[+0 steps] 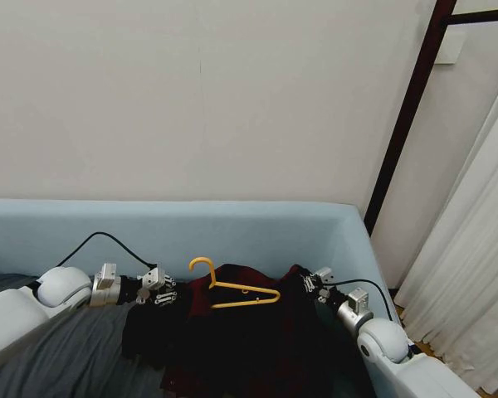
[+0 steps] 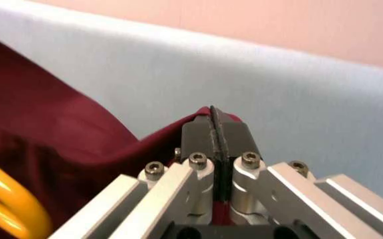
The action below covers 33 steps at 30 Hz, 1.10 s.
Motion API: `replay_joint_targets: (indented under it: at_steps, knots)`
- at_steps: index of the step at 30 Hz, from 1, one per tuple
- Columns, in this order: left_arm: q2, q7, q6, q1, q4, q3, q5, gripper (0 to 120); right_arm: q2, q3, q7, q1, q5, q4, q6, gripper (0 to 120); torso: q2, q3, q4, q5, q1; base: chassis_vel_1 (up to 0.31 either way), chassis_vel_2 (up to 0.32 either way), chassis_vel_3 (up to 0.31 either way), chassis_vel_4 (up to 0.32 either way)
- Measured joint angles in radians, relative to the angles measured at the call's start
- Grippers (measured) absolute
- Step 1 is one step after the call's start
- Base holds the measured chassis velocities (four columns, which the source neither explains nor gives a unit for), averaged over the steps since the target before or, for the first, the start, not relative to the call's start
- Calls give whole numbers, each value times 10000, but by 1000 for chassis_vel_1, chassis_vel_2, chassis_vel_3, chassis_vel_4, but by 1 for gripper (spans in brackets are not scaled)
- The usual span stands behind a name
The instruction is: Pick up the clothes from the sofa and hang them on the clothes hanger.
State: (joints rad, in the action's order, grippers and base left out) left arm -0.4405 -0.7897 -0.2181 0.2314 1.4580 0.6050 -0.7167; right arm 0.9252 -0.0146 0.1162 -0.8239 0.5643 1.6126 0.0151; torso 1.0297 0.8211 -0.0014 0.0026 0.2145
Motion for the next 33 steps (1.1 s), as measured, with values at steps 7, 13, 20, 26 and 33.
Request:
replay_joint_targets:
  at_steps: [7, 13, 20, 26, 33]
  knots:
    - [-443, 308, 224, -480, -145, 613, 472, 8, -624, -91, -433, -61, 337, 1646, 693, 0, 0, 0, 4, 5, 0, 0, 0, 0, 0]
    - [-831, 601, 336, -664, -376, 867, 752, 8, -1097, -115, -596, -60, 528, 2481, 1041, 0, 0, 0, -1, -3, 0, 0, 0, 0, 0]
    - [-1335, 1045, 439, -1016, -707, 1267, 842, 8, -1864, -183, -681, -44, 696, 3225, 1330, 0, 0, 0, -2, 0, 0, 0, 0, 0, 0]
    - [-1698, 1379, 522, -1225, -720, 1523, 573, 8, -2098, -301, -753, -80, 815, 3356, 1437, 0, 0, 0, 0, 2, 0, 0, 0, 0, 0]
    - [-2191, 1071, 430, -1666, -719, 2059, -126, 8, -2136, -352, -879, -170, 790, 3230, 1547, 0, -1, 1, 2, 4, 0, 0, 0, 0, 0]
